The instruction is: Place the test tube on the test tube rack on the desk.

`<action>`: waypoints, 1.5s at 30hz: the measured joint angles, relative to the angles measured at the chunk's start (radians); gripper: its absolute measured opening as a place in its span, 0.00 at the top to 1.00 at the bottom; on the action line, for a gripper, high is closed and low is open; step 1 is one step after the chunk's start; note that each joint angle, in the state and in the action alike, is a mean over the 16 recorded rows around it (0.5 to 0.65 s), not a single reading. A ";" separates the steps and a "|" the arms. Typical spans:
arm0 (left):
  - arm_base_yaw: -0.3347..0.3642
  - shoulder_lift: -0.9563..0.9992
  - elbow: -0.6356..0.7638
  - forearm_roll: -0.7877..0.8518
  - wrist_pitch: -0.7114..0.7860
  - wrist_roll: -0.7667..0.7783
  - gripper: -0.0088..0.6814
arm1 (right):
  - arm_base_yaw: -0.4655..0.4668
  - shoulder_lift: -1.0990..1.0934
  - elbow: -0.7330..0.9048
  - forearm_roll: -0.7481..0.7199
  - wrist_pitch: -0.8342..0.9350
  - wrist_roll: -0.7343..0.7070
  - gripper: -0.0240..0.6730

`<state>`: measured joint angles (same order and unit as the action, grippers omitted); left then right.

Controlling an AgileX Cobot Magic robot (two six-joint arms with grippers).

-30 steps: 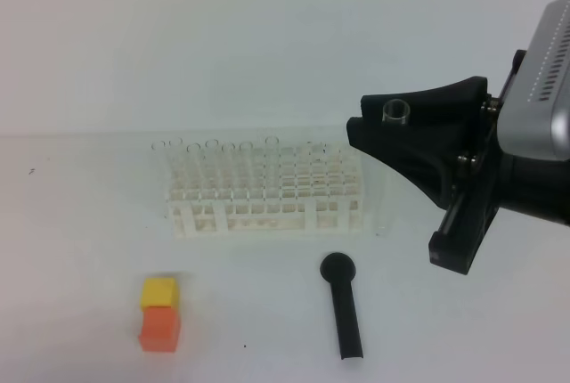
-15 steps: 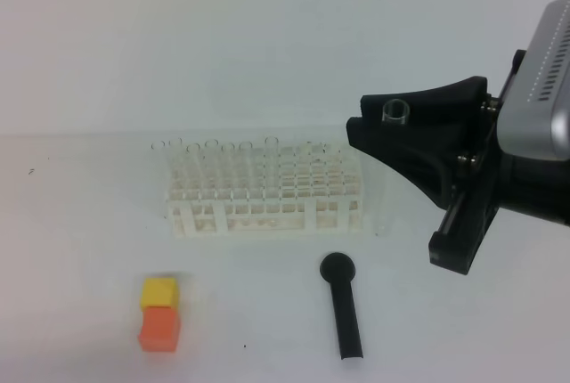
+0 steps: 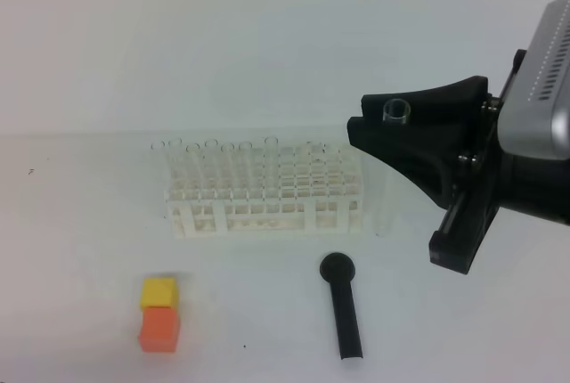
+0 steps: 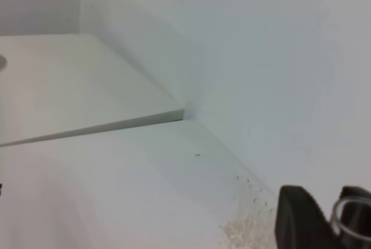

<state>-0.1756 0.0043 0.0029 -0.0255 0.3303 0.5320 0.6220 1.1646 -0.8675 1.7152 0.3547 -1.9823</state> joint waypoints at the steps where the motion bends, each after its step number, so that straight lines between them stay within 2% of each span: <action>1: -0.001 -0.001 0.000 -0.012 0.001 -0.007 0.99 | 0.000 0.000 0.000 0.000 0.000 0.000 0.79; 9: -0.003 -0.001 0.000 -0.129 0.012 -0.089 0.99 | 0.000 0.000 0.000 0.000 0.000 0.000 0.79; 17: -0.003 -0.001 0.000 -0.317 0.027 -0.200 0.99 | 0.000 0.000 0.000 0.000 0.000 0.001 0.79; 26: -0.003 -0.001 0.000 -0.439 0.036 -0.259 0.99 | 0.000 0.000 0.000 0.000 -0.001 0.001 0.79; 35: -0.003 -0.001 0.000 -0.423 0.033 -0.266 0.99 | 0.000 0.000 0.000 0.000 -0.001 0.001 0.79; 45: -0.003 -0.005 0.000 -0.234 0.006 -0.268 0.99 | 0.000 0.000 0.000 0.000 0.000 0.001 0.79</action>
<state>-0.1786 -0.0007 0.0029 -0.2597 0.3360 0.2643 0.6220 1.1645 -0.8675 1.7152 0.3548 -1.9808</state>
